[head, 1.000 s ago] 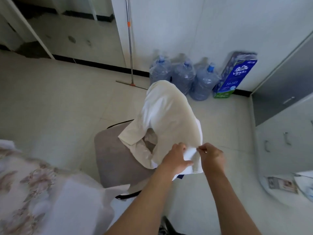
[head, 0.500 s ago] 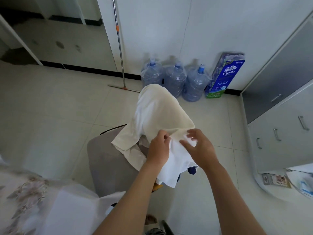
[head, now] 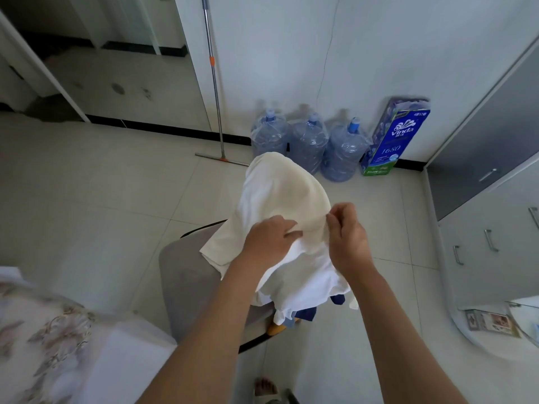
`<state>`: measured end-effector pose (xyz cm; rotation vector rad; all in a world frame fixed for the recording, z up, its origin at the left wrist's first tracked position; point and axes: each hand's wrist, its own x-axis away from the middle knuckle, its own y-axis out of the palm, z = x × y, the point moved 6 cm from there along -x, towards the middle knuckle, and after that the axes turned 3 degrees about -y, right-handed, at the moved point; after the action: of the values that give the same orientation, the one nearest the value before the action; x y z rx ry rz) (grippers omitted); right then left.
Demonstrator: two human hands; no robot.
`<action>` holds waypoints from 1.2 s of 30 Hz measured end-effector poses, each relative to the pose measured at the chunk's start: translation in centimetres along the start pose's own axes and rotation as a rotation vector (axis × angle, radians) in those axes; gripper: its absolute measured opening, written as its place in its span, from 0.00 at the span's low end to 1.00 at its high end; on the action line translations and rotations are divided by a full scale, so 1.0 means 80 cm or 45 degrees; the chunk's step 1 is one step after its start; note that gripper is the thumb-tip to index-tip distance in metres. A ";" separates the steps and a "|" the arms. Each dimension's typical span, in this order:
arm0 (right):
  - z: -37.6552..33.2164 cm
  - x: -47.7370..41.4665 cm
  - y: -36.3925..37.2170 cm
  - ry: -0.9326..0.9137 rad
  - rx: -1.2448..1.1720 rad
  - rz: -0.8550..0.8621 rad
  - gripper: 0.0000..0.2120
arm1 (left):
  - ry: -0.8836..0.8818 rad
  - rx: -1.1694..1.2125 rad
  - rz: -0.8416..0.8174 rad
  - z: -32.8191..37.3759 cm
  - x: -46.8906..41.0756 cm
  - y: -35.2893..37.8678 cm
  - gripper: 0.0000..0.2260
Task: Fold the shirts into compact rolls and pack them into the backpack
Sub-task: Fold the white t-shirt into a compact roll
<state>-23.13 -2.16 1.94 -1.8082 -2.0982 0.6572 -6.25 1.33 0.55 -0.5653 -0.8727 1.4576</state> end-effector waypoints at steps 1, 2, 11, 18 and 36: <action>-0.012 -0.003 0.003 -0.046 0.024 -0.068 0.06 | -0.003 0.010 0.089 -0.002 -0.002 -0.009 0.07; -0.017 -0.006 0.007 -0.087 0.113 -0.138 0.14 | -0.020 0.059 0.172 -0.005 -0.003 -0.020 0.07; -0.016 -0.025 0.036 0.032 0.361 -0.119 0.10 | -0.162 0.234 0.088 -0.047 0.015 -0.073 0.18; -0.089 -0.003 0.081 -0.323 0.035 -0.407 0.20 | -0.176 0.713 0.361 -0.066 0.054 -0.095 0.19; -0.414 0.228 0.291 -0.793 -0.297 -0.553 0.05 | -0.560 0.397 1.390 -0.281 0.509 -0.355 0.23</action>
<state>10.21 23.16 16.80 -1.2598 -2.9596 0.9707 24.76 43.22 16.41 -0.5018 -0.6391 2.7330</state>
